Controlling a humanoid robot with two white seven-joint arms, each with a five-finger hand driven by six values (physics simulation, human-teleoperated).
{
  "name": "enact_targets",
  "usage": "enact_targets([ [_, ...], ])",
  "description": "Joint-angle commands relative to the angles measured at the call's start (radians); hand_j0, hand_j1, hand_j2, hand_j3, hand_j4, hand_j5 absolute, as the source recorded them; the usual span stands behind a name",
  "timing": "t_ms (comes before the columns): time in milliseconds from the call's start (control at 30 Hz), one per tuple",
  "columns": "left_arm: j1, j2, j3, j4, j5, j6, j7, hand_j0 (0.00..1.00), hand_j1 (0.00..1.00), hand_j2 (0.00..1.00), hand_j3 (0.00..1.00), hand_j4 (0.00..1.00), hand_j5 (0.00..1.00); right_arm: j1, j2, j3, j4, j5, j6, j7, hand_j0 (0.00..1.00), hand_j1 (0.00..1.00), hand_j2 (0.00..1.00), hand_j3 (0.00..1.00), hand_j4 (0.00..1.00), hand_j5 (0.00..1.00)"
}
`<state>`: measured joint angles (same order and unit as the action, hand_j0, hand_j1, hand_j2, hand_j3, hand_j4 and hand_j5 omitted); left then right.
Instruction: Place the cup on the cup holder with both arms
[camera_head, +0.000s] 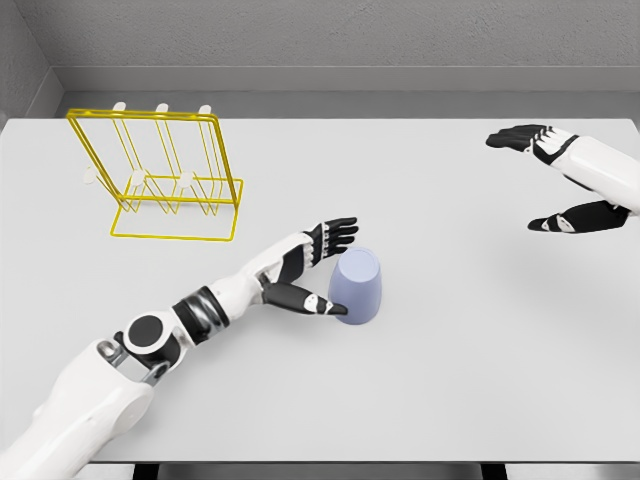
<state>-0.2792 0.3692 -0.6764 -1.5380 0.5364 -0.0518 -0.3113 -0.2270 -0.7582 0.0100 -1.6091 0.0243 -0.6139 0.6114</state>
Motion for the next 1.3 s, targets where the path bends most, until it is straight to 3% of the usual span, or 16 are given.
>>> enact_targets([
  [0, 0.0, -0.01, 0.0, 0.007, -0.015, 0.001, 0.0, 1.0, 1.0, 1.0, 1.0, 1.0, 1.0, 0.0, 0.0, -0.001, -0.002, -0.009, 0.003, -0.001, 1.0, 1.0, 1.0, 1.0, 1.0, 1.0],
  [633, 0.002, -0.036, -0.023, 0.022, -0.056, 0.04, -0.002, 1.0, 1.0, 1.0, 1.0, 1.0, 1.0, 0.0, 0.0, -0.001, -0.002, -0.009, 0.003, -0.001, 1.0, 1.0, 1.0, 1.0, 1.0, 1.0],
  [800, 0.002, -0.05, -0.022, 0.022, -0.055, 0.04, 0.0, 0.87, 0.87, 0.87, 0.87, 0.87, 0.87, 0.0, 0.0, -0.001, -0.002, -0.007, 0.003, -0.001, 1.0, 1.0, 1.0, 1.0, 1.0, 1.0],
  [900, 0.006, -0.05, -0.02, 0.022, -0.052, 0.032, 0.0, 0.72, 0.72, 0.72, 0.72, 0.72, 0.72, 0.0, 0.0, -0.001, -0.005, -0.009, 0.003, -0.001, 1.0, 1.0, 1.0, 1.0, 1.0, 1.0],
  [1033, 0.009, -0.049, -0.014, 0.021, -0.053, 0.021, 0.0, 0.61, 0.61, 0.61, 0.61, 0.61, 0.61, 0.0, 0.002, -0.001, -0.008, -0.009, 0.003, -0.001, 1.0, 1.0, 1.0, 1.0, 1.0, 1.0],
  [1267, 0.012, -0.049, 0.032, 0.015, -0.05, 0.023, 0.0, 0.6, 0.6, 0.6, 0.6, 0.6, 0.6, 0.0, 0.002, -0.001, -0.006, -0.009, 0.003, -0.001, 1.0, 1.0, 1.0, 1.0, 1.0, 1.0],
])
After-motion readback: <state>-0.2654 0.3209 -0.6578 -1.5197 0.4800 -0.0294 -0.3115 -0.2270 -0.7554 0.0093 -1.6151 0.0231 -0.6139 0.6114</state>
